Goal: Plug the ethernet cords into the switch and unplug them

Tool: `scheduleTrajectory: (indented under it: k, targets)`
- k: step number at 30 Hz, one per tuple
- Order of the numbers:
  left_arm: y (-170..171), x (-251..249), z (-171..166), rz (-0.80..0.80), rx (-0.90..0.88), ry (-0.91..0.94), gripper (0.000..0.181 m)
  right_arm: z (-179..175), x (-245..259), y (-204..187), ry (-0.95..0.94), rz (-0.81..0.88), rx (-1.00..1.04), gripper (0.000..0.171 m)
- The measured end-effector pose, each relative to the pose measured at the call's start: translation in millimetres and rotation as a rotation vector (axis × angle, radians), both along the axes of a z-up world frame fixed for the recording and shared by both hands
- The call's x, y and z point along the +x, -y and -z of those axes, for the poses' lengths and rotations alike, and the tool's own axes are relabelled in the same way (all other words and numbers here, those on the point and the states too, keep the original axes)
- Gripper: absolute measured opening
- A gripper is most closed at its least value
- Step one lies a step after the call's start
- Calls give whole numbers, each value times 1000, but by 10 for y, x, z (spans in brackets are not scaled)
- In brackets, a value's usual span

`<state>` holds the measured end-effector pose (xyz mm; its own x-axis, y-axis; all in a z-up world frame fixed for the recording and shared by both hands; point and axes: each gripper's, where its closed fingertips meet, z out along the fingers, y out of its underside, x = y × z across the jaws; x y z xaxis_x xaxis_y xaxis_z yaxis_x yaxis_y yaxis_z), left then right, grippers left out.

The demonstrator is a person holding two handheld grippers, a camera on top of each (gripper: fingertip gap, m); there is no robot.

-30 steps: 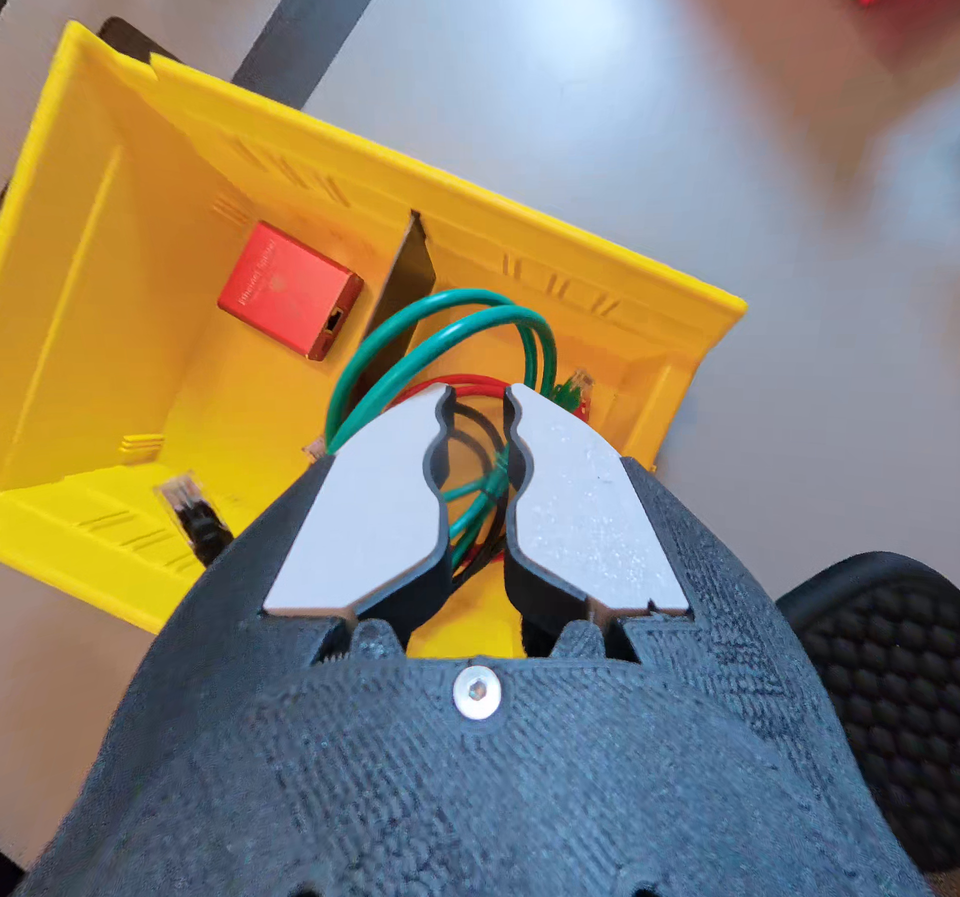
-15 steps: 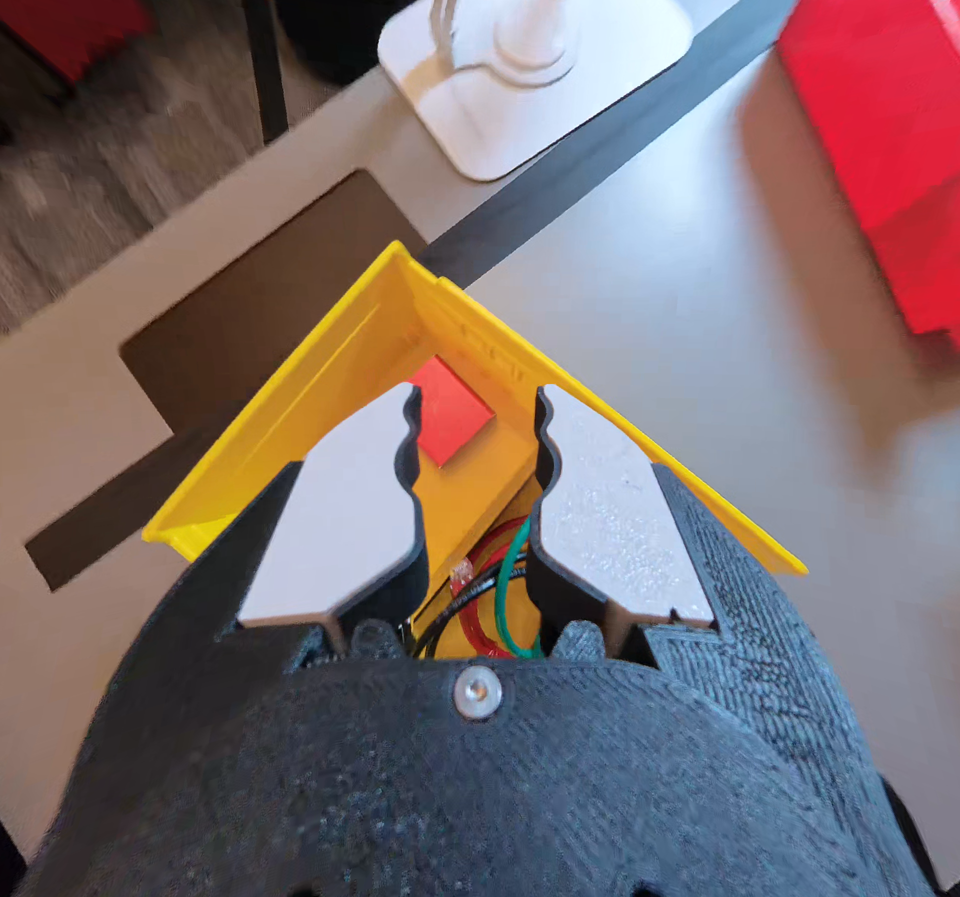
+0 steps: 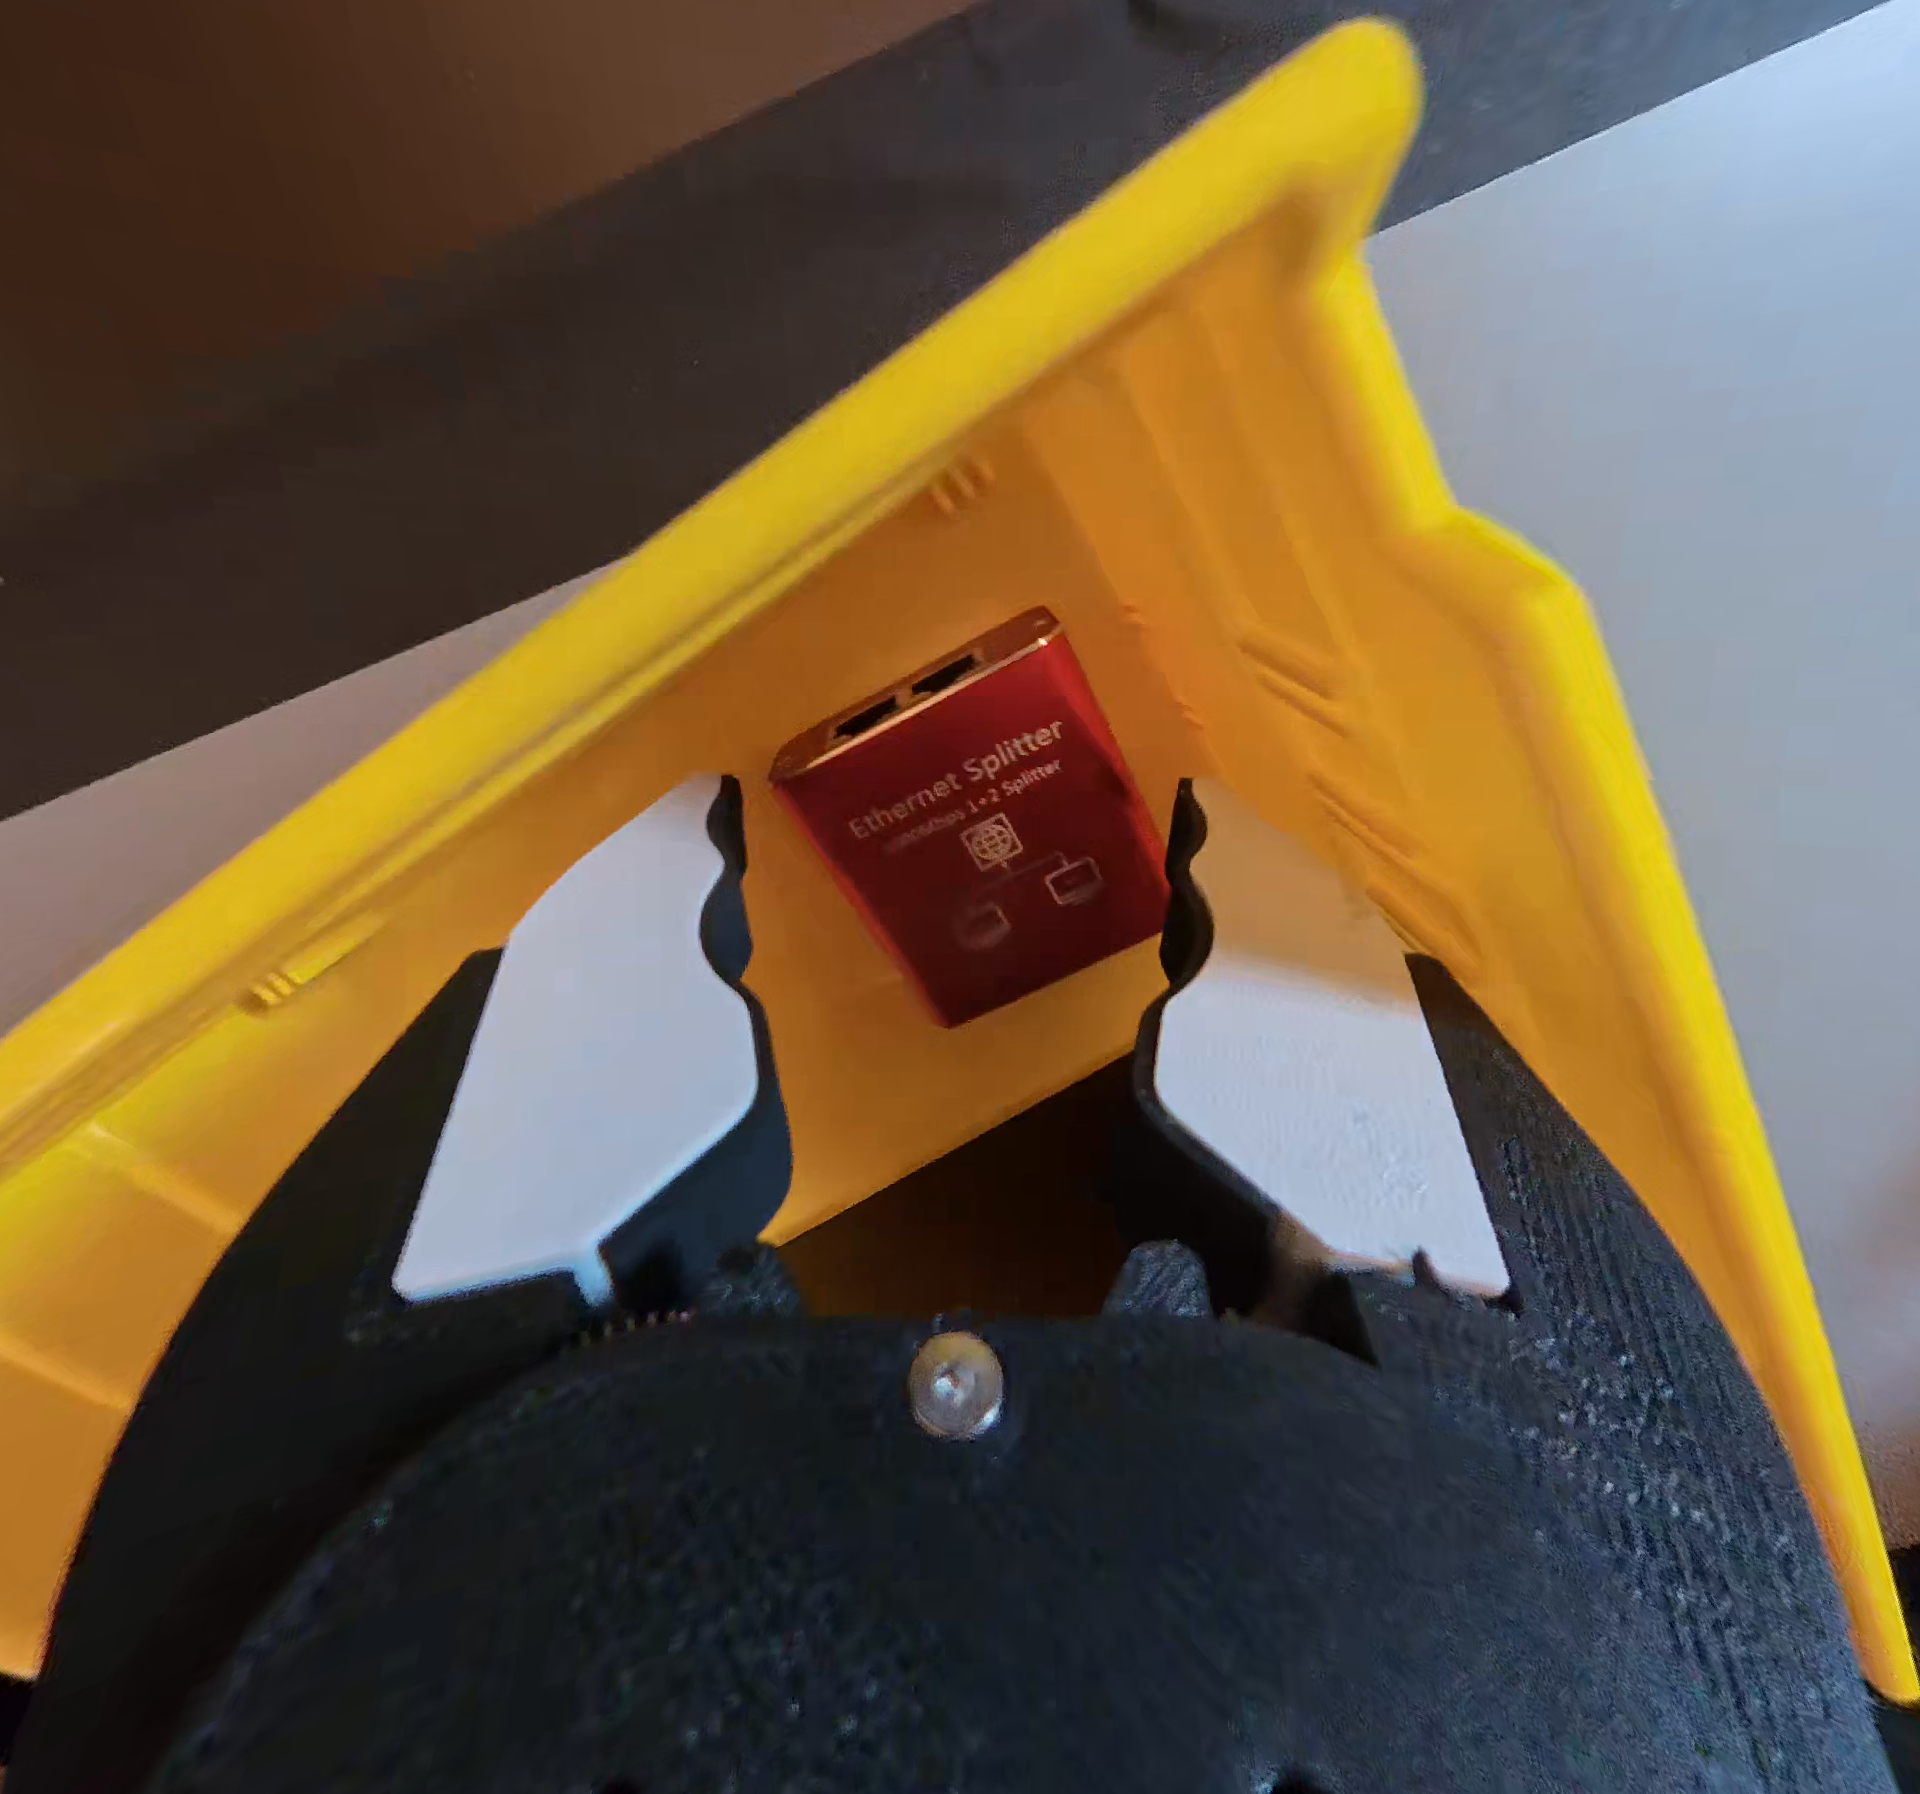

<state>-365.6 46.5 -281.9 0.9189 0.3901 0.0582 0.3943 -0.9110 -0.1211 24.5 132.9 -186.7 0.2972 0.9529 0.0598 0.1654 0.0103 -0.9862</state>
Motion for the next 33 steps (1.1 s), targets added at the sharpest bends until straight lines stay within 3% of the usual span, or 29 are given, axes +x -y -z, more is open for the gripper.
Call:
scheduleTrajectory:
  k: [8,12,16,21,24,27,30,33]
  targets:
    - [45,46,187,-12,-76,46,77,-12,-2,25,-9,-22,-14,58]
    - [11,-72,107,48,-67,-76,75,-9,1,33,-7,-23,1,56]
    - [-87,-78,-304,99,41,-121,74,-17,-10,61,-7,-31,30,56]
    - [-231,140,-1198,204,327,-186,74,-18,-60,151,-5,-63,68,56]
    - [-253,602,-1724,306,572,-157,74,-24,-90,237,-3,-88,102,55]
    - [-153,1366,-2043,447,821,-34,74,-58,-134,360,-13,-120,130,55]
    - [52,2153,-2051,585,999,40,74,-136,-223,588,-27,-177,187,56]
    - [260,2812,-1755,695,1073,48,73,-312,-310,897,-55,-255,323,56]
